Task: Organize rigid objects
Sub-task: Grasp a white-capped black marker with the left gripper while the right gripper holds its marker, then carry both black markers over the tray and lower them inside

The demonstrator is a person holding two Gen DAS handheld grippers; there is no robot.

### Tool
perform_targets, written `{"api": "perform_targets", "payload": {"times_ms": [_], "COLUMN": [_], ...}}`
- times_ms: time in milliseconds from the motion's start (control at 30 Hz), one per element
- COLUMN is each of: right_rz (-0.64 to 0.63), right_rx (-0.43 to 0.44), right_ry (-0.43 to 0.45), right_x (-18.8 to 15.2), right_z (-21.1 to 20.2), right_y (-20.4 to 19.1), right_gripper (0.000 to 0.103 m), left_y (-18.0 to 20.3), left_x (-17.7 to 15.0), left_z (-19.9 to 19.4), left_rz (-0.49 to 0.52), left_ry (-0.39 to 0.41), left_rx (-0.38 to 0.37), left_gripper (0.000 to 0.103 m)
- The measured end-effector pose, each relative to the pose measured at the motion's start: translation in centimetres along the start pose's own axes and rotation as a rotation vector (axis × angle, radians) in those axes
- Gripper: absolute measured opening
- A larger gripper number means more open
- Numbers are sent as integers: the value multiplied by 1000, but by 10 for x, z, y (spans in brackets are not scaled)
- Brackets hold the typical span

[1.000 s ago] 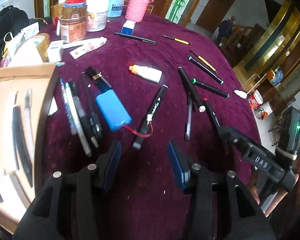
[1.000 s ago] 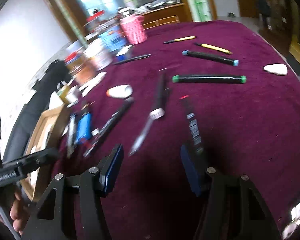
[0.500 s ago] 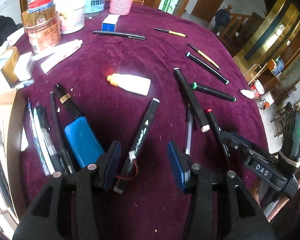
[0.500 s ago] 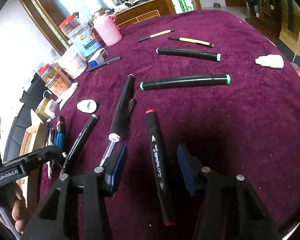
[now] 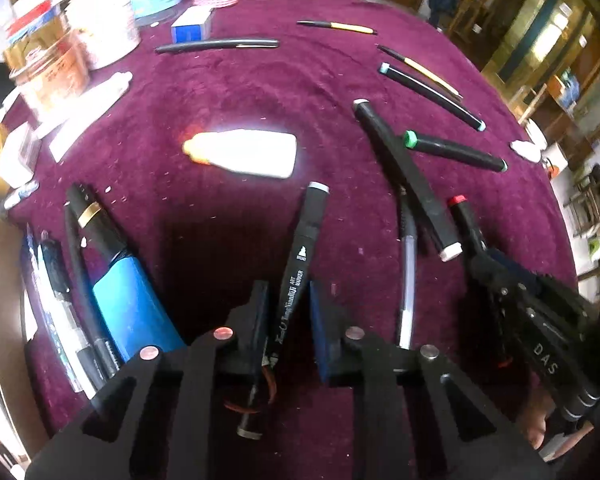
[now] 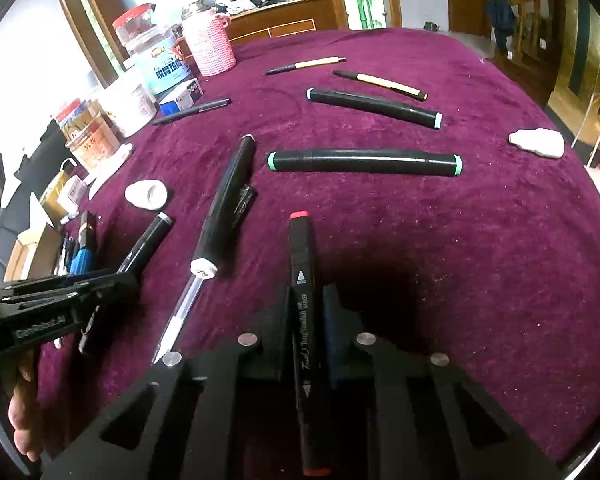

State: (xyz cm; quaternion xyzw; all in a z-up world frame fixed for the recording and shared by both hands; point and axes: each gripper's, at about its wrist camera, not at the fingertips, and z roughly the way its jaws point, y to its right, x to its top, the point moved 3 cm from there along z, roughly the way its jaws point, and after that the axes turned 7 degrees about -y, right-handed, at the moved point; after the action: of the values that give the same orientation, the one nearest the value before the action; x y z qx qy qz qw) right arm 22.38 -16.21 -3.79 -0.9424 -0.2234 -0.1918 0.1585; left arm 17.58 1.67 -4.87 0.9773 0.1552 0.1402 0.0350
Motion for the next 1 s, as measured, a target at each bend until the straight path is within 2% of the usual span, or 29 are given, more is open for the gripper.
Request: {"api": "perform_targets", "payload": {"times_ms": [233,333,667,833,900,1000], "right_rz": [17,23,29,42,74,105], "right_rx": [14,28,71,96,102,172], "right_ry": [2,-3,-12,-3,26,40], "right_x": [-1,-1,-4,-8,-14,-32], "right_z": [0,0,-1,-5,-16,-30], "right_y": [2,3,-1,-2,-1,-8], "right_gripper": [14,14,13,13,13,13], "left_y": [2,1,7,6,6,3], "left_x": [0,-8,-55,-73,-82,-94], "left_z": [1,-2,-16,-23,-28,-38], "left_rz": [15,-1,-47,-66,-63,-72], "left_ry": [11,6,-56,-62,-66,-61], "left_rx": [47,39,-122,-142,-162,-195], "left_gripper": [13,12,12,12,12,12]}}
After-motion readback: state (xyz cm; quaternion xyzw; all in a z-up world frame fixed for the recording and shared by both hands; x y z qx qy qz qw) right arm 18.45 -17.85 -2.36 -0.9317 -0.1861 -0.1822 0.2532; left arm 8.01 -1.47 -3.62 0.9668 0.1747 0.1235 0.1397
